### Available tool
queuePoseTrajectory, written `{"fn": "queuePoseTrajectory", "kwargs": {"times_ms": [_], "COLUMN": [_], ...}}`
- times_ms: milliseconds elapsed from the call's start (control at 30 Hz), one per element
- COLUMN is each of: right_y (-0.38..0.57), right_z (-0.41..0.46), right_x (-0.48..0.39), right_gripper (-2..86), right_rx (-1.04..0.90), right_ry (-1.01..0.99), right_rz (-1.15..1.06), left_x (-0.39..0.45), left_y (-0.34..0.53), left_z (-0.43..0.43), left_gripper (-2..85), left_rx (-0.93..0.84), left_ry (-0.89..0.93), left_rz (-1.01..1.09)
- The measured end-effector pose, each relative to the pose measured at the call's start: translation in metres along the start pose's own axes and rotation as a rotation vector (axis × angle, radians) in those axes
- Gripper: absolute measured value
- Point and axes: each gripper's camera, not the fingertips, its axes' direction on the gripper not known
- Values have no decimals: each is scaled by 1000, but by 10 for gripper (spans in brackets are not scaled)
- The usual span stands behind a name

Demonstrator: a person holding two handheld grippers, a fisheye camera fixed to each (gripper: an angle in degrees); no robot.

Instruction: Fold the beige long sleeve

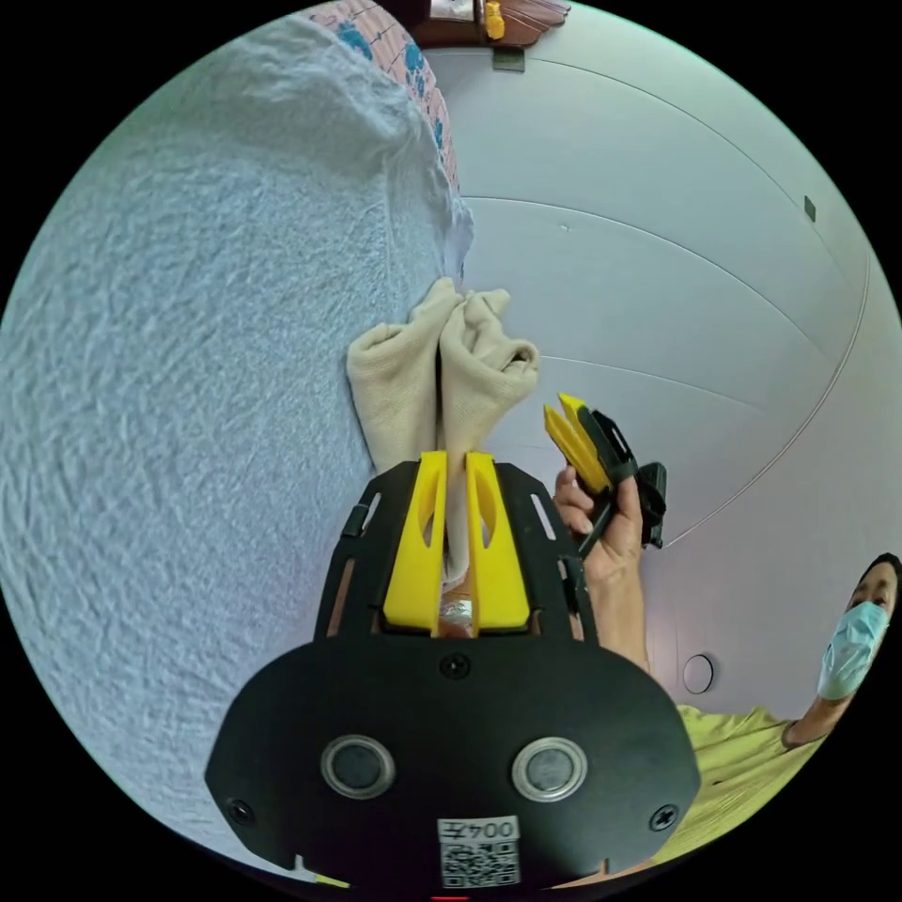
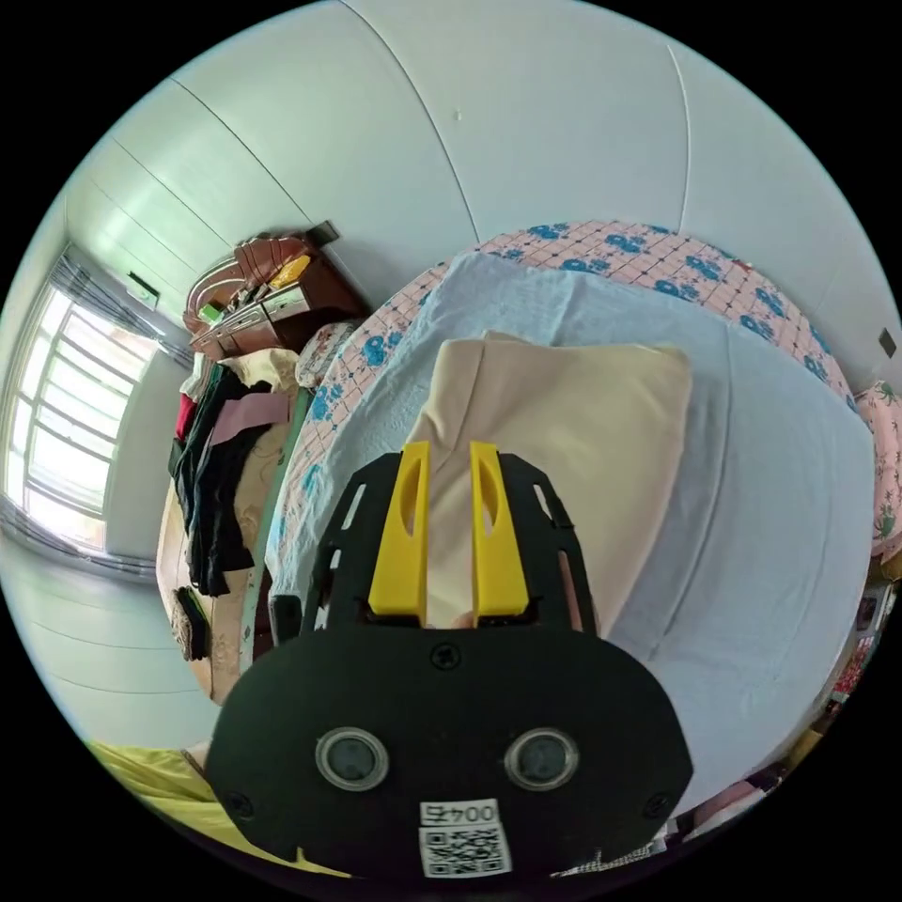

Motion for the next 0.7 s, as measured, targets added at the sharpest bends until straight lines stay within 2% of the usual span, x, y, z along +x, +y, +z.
{"fn": "queuePoseTrajectory", "kwargs": {"times_ms": [200,367,567,700], "right_y": [104,237,339,370], "right_z": [-73,-102,-113,-114], "right_x": [45,76,63,49], "right_gripper": [38,34,36,32], "right_rx": [33,112,131,117], "right_ry": [49,57,172,188], "right_rz": [64,192,178,127], "left_x": [31,60,97,120], "left_y": [7,25,68,109], "left_z": [-36,-63,-82,-85], "left_gripper": [6,3,2,3], "left_rx": [27,21,-11,-22], "left_ry": [-62,-70,-144,-247], "left_rz": [46,116,242,353]}}
